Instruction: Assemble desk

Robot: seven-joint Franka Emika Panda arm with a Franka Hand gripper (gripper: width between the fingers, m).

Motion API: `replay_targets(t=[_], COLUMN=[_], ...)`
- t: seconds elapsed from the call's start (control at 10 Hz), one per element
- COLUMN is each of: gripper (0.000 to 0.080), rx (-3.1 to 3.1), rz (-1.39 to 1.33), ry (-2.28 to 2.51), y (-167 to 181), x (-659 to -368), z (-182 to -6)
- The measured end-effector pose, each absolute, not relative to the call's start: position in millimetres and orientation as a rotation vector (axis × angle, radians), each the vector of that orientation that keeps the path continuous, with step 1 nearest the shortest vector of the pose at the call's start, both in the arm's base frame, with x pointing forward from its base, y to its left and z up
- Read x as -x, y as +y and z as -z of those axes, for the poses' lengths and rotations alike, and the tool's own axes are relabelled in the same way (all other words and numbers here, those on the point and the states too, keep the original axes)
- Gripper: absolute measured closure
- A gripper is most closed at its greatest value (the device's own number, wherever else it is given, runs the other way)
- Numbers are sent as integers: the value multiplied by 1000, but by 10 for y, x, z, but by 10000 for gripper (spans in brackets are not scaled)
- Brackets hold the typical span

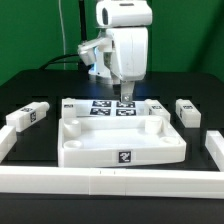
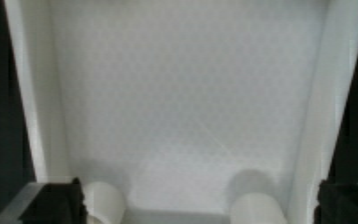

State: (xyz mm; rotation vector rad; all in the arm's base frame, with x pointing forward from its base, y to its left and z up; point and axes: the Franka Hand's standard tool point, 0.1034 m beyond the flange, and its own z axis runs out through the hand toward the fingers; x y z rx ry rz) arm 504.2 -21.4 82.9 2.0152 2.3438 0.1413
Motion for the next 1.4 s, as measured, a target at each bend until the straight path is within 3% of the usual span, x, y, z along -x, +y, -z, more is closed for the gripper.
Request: replay_targets(t=[0.4,0.7,1.0,1.3,1.4], gripper=[150,150,150,164,336], rx=[-2011,-2024,-2067,-2107,-2102], rz=[-134,-132,-133,-120,-116], ry=[2344,2341,2326,2307,2312], y=[-229,-188,-130,-122,-126], x=[-5040,-4753,-4565,-4539,-4534], z=[-818,-559,-179,-89,-82])
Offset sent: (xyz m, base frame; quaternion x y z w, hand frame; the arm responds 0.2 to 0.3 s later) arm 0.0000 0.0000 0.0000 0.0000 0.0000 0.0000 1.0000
